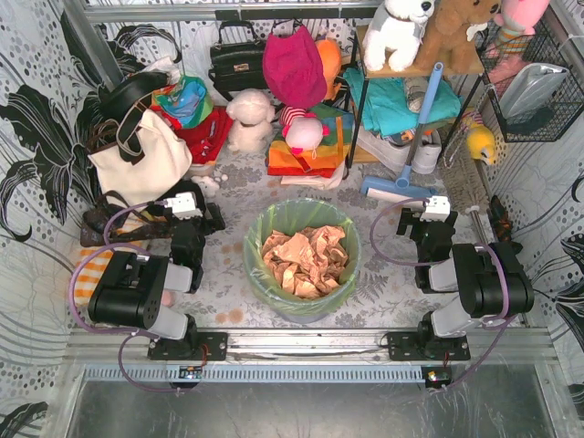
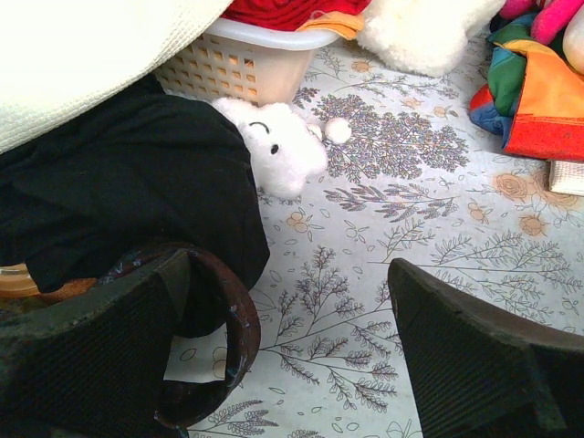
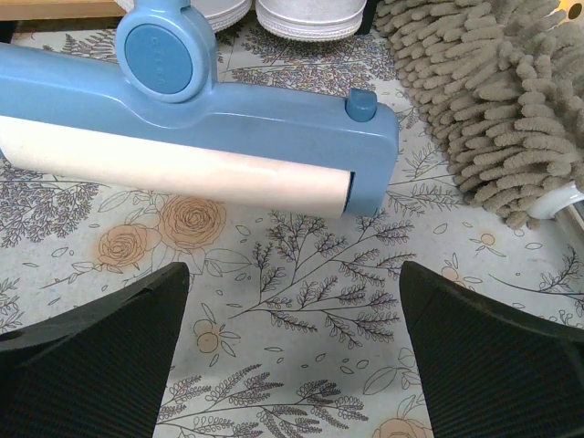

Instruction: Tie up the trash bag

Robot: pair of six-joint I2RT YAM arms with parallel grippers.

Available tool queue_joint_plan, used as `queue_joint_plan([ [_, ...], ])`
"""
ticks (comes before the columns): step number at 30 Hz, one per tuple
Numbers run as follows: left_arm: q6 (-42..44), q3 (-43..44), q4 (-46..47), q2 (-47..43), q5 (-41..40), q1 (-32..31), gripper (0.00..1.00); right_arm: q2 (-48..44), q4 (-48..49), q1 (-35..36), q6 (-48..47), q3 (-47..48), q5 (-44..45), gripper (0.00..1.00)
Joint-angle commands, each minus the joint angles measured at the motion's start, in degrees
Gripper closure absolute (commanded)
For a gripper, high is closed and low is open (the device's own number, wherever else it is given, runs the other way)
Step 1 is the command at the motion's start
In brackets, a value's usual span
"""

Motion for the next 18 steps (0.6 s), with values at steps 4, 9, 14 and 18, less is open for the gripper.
queue_joint_plan([
  [4, 0.2, 0.9, 2.5, 0.0, 0.6, 0.5, 0.02, 0.2, 2.0, -0.2, 0.8, 1.2, 0.0, 0.03],
  [9, 0.3, 0.8, 2.7, 0.0, 0.5, 0.5, 0.02, 0.2, 1.9, -0.2, 0.8, 1.2, -0.1, 0.03],
  [14, 0.2, 0.8, 2.7, 0.0, 0.5, 0.5, 0.02, 0.2, 2.0, -0.2, 0.8, 1.1, -0.1, 0.03],
  [18, 0.3, 0.8, 2.7, 0.0, 0.5, 0.5, 0.02, 0.3, 2.3, -0.2, 0.8, 1.0, 0.1, 0.03],
])
